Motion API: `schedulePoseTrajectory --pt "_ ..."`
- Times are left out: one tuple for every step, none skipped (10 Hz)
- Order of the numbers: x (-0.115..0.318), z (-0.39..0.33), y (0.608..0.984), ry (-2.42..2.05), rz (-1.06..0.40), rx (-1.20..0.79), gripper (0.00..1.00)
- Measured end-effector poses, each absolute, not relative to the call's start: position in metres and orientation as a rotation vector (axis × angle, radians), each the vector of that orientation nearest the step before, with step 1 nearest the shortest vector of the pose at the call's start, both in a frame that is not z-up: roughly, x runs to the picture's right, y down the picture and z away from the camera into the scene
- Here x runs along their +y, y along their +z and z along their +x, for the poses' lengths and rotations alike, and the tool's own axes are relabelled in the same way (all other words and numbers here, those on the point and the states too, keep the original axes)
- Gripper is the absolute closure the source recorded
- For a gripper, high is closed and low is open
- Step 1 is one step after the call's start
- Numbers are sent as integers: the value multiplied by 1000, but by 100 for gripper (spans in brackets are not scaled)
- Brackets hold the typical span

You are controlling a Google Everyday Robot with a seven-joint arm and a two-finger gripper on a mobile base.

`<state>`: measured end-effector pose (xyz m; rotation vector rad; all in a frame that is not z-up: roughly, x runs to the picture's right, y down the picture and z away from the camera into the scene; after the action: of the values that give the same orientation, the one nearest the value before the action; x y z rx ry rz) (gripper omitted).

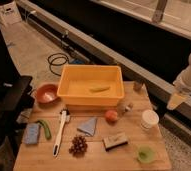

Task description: Place pepper in red bowl

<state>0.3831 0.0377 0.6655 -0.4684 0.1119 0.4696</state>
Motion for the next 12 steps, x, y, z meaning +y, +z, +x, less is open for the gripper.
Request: schedulePoseTrajectory --pt "37 383 665 470 -468 112 20" --pt "35 385 664 471 -463 108 20" --pt "31 387 663 468 -454 106 20" --pt "22 386 661 452 -441 99 20" --pt "7 377 656 414 -429 84 20" --pt "-4 360 648 353 -425 60 20" --pt "-7 343 643 302 -424 38 20" --pt "-7 328 641 263 -422 18 20" --pt "-5 293 639 187 -424 -27 20" --pt "1 269 636 128 -426 -62 20" --pt "7 248 631 69 -422 -88 20" --pt "14 231 627 16 -418 -107 20"
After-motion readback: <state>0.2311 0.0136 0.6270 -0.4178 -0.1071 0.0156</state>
